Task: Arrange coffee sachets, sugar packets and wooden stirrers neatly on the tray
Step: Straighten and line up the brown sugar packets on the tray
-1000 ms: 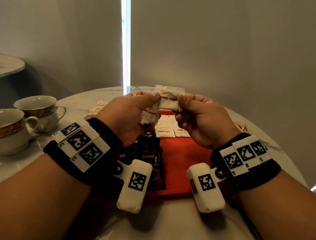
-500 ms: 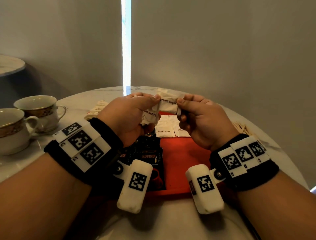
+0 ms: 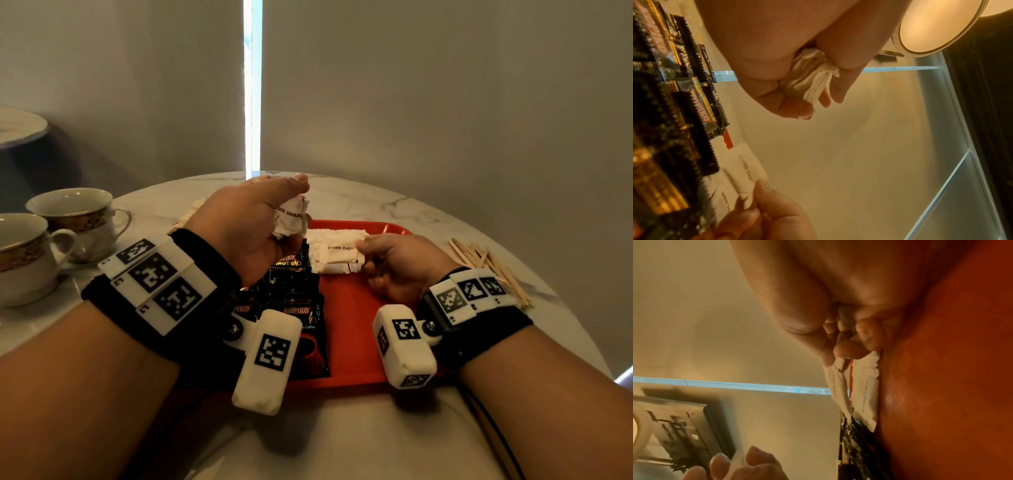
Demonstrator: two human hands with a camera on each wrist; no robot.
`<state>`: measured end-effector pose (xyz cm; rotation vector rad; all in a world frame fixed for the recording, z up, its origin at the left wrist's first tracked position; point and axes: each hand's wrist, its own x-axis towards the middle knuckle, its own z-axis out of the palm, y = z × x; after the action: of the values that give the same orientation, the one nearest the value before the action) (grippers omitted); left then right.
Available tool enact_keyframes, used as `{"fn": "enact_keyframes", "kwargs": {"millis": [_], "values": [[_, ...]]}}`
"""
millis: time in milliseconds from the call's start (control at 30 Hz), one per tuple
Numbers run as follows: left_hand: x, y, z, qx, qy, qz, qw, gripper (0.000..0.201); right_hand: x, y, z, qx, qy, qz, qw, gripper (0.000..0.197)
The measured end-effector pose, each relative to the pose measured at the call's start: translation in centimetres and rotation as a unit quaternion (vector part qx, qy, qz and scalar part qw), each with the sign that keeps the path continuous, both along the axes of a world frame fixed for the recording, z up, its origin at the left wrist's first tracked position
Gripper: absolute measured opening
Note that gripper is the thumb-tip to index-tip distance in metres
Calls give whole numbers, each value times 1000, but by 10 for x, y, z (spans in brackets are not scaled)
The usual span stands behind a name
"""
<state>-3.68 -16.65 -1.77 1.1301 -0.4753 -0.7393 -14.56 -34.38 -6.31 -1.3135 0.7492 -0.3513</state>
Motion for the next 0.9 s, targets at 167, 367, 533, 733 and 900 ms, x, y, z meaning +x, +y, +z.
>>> {"fn": "enact_keyframes", "kwargs": {"millis": [167, 367, 533, 733, 900], "values": [[-1, -1, 0, -11, 9, 2, 1000, 23, 0, 2, -1, -18, 41, 20, 999, 13], [-1, -2, 0, -17, 13, 4, 1000, 22, -2, 7, 2, -51, 62, 12, 997, 18], [-1, -2, -1, -12, 12, 1, 1000, 23, -3, 10, 4, -74, 69, 11, 995, 19], [-1, -2, 0, -7, 12, 6, 1000, 23, -3, 11, 4, -89, 71, 16, 993, 20], [-2, -2, 0, -3, 16, 3, 1000, 23, -4, 12, 6, -94, 71, 19, 993, 19]]}}
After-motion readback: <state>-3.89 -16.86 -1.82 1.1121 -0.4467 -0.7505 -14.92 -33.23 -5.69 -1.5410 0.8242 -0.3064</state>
